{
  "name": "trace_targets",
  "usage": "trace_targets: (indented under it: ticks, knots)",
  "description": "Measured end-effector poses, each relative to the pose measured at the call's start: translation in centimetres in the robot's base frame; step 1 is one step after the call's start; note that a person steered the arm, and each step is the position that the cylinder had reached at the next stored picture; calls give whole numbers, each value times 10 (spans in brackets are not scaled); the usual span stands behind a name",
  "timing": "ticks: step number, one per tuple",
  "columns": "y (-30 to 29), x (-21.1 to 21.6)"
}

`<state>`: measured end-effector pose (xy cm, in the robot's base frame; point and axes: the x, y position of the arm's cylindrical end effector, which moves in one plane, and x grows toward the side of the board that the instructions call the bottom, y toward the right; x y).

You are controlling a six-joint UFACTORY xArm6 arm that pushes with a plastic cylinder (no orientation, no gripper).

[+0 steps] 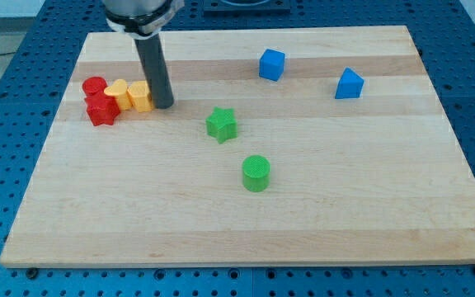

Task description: Move the blue cube to the top center of the board

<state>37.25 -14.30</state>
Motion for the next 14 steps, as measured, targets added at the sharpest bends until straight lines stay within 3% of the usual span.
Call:
trace_targets:
  ticks: [3, 5, 6, 7, 9, 11, 12, 14]
  knots:
    - [-12, 0]
    - [129, -3]
    - [178, -36]
    - [187, -70]
    - [191, -90]
    - [263, -97]
    - [256, -129]
    - [222, -127]
